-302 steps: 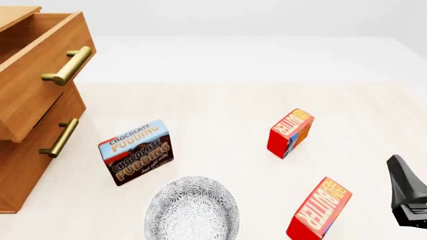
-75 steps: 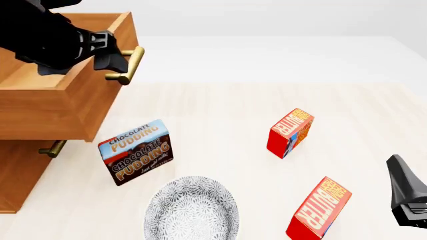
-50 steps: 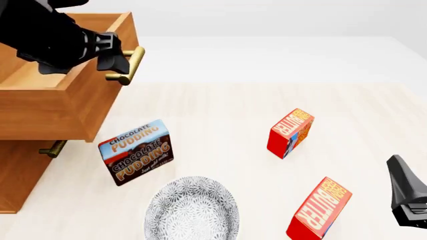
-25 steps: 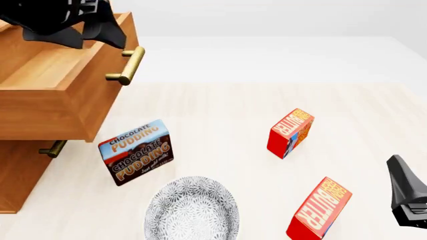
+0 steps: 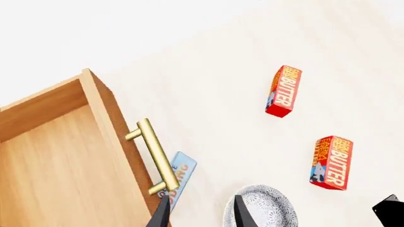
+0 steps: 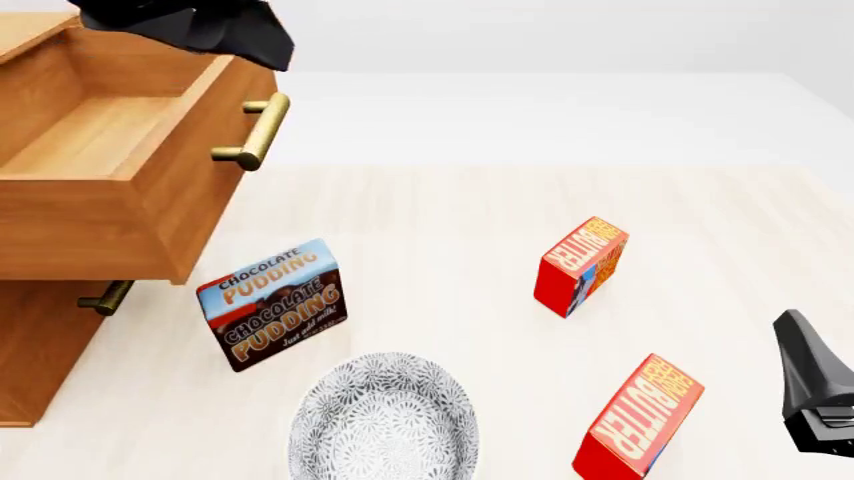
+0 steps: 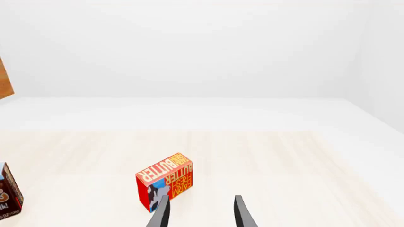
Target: Put the butter at the front in the top drawer of the cabinet and close it.
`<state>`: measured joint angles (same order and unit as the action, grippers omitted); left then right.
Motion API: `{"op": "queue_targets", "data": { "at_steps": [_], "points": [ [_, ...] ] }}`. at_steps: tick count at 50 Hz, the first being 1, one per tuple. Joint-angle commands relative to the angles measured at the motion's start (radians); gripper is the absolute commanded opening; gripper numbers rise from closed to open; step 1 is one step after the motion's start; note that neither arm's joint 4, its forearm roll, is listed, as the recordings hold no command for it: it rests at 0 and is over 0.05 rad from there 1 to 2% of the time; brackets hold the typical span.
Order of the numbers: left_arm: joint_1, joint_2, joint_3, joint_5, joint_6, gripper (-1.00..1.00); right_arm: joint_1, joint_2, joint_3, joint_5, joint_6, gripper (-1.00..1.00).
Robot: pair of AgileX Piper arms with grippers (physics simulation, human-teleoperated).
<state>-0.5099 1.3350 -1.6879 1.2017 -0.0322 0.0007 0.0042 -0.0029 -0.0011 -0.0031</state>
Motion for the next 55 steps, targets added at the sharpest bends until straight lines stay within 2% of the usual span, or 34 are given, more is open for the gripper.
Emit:
{"op": "queue_targets", "data": {
  "at_steps": [1, 10, 12, 14, 21, 26, 55],
  "points": [
    [-0.077, 0.033, -0.016, -0.061, 0.104, 1.0, 0.0, -0.001, 0.0, 0.0, 0.0, 1.0],
    [-0.122, 0.077, 0.001, -0.118, 0.106, 1.0, 0.0, -0.001, 0.0, 0.0, 0.001, 1.0],
    [-0.06, 0.07, 0.027, -0.128, 0.154, 1.0, 0.0, 0.0, 0.0, 0.0, 0.0, 1.0],
    [-0.108, 0.088, 0.009, -0.153, 0.12, 1.0, 0.0, -0.001, 0.0, 0.0, 0.0, 1.0],
    [-0.128, 0.12, 0.001, -0.183, 0.121, 1.0, 0.0, 0.0, 0.0, 0.0, 0.001, 1.0],
    [-0.177, 0.161, -0.013, -0.21, 0.099, 1.0, 0.0, 0.0, 0.0, 0.0, 0.0, 1.0],
    [-0.274, 0.336, -0.096, -0.294, 0.046, 1.0, 0.0, 0.0, 0.0, 0.0, 0.001, 1.0]
  ]
}}
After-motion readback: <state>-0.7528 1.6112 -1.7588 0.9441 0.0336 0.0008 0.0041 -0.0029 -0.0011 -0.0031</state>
